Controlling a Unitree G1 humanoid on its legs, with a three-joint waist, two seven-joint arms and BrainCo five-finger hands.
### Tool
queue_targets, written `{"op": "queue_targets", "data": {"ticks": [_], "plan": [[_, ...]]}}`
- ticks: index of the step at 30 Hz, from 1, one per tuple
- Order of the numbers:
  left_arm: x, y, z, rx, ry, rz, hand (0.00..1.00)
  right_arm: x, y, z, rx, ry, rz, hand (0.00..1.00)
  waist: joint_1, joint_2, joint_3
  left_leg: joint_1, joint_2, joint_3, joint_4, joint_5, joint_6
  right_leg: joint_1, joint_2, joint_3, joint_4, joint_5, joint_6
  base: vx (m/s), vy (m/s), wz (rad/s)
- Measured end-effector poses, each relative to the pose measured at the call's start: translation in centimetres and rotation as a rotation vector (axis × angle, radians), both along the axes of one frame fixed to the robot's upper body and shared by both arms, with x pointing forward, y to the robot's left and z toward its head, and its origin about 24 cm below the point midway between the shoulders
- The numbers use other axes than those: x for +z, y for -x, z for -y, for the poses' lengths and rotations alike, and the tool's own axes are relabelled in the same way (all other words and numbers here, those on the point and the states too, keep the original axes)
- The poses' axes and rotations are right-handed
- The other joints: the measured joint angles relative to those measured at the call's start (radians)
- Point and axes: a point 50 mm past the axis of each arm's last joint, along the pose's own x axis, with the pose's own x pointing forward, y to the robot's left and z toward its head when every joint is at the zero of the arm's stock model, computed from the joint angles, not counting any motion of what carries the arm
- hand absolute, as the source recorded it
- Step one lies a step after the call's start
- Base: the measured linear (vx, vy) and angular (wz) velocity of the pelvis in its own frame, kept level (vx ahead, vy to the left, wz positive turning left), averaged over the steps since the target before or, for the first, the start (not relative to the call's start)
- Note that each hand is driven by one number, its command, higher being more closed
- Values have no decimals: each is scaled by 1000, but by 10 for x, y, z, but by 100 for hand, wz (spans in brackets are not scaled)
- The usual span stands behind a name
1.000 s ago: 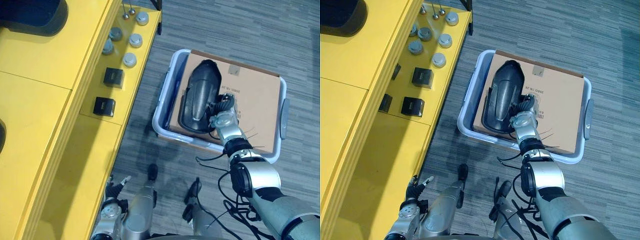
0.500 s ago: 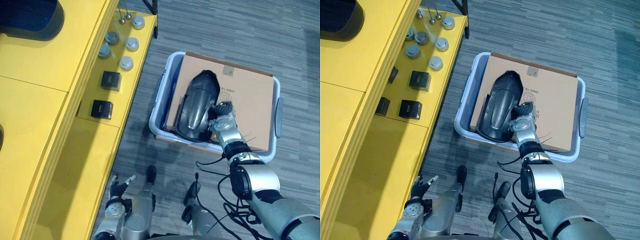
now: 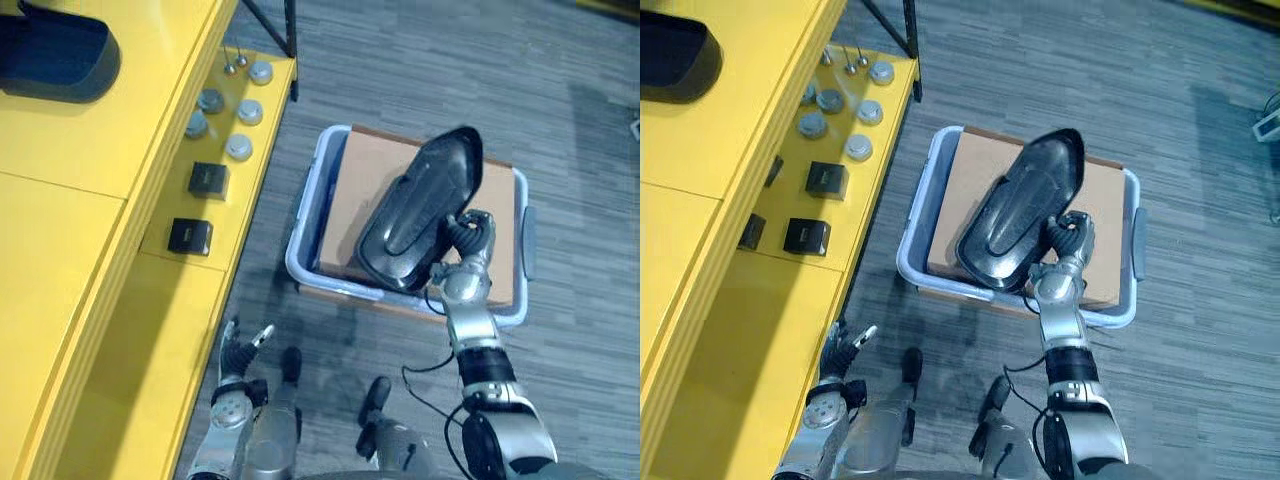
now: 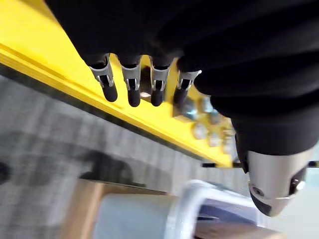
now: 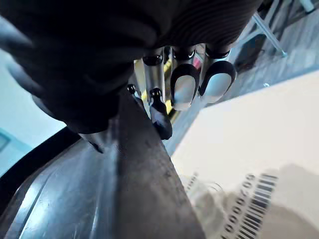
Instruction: Walk over and take plastic housings, then place them on the shelf
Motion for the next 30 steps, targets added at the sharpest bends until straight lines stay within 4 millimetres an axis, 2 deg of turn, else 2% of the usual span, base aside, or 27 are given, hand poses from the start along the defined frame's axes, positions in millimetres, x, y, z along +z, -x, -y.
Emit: {"op": "queue_targets", "data": {"ticks": [5,8,12,18,21,24,30], "plan": [[72,1,7,15,-55,335,0,30,7,-21,69,88,144,100,0,12,-26,31,-2,1,-7,0,0,24,-5,1,3,-5,4,8,1,0],[89,2,18,-16,-61,426,0,37,10,-37,129,124,180,100,-2,16,-55,46,-2,3,-20,0,0,30,-7,4,6,-9,4,-4,5,-2],[100,0,35,-86,-52,480,0,40,11,-57,215,132,195,100,-3,16,-96,53,-2,8,-24,0,1,32,-8,9,6,-9,4,8,5,-3],[112,-5,53,-155,-132,527,0,42,13,-83,333,147,209,100,-6,16,-115,77,-2,32,-33,0,1,36,-7,31,10,-9,4,5,7,-12],[111,-6,59,-176,-177,512,0,44,15,-94,390,158,216,100,-23,17,-132,78,-2,34,-35,0,1,35,-7,35,11,-9,4,-2,1,-2],[107,-9,62,-179,-204,486,0,47,19,-107,449,159,231,100,-28,20,-150,82,-1,45,-36,0,1,33,-7,49,10,-9,4,23,5,-9],[102,-14,64,-185,-213,453,0,52,22,-109,459,159,256,100,-30,25,-175,101,-1,58,-56,1,1,33,-7,62,11,-8,4,6,5,-8]]}}
